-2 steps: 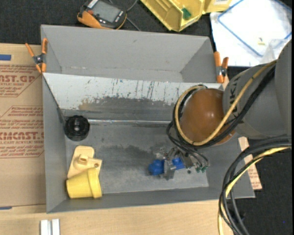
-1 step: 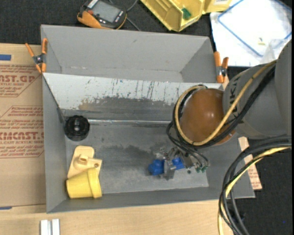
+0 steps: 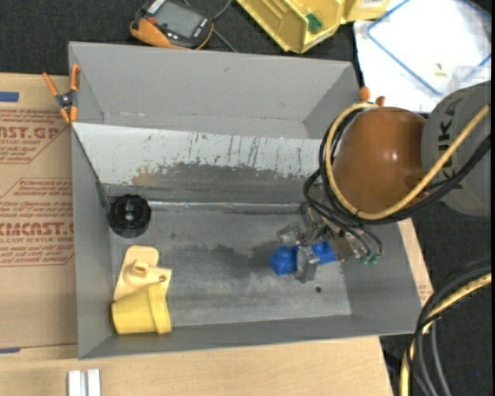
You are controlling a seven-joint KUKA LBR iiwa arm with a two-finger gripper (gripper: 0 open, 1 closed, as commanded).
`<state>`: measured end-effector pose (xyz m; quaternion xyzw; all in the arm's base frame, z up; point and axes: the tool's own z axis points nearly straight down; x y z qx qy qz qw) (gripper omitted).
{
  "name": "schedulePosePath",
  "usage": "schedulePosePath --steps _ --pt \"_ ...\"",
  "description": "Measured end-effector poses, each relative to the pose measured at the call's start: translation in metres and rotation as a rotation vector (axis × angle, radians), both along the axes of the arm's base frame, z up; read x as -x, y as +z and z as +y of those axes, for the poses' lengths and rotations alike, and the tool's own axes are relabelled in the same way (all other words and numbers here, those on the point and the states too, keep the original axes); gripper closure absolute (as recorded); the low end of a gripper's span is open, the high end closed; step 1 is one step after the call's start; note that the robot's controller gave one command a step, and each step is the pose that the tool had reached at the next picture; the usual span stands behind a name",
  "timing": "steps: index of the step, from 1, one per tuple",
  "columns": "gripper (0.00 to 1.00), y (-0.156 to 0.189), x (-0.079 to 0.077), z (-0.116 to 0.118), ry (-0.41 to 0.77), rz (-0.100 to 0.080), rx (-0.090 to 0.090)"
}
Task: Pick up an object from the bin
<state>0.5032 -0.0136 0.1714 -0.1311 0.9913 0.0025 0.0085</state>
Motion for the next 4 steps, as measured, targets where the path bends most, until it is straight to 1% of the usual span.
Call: schedulePosePath --steps 1,2,3,4 --pt "1.00 0.000 0.000 0.000 0.000 0.000 0.000" --pt "1.00 -0.028 -0.017 0.013 -0.010 0.001 -0.002" --pt "1.00 -0.040 -0.010 0.019 0.001 -0.002 -0.002" --pt "1.00 -0.082 -0.039 0.003 -0.011 -0.001 -0.003"
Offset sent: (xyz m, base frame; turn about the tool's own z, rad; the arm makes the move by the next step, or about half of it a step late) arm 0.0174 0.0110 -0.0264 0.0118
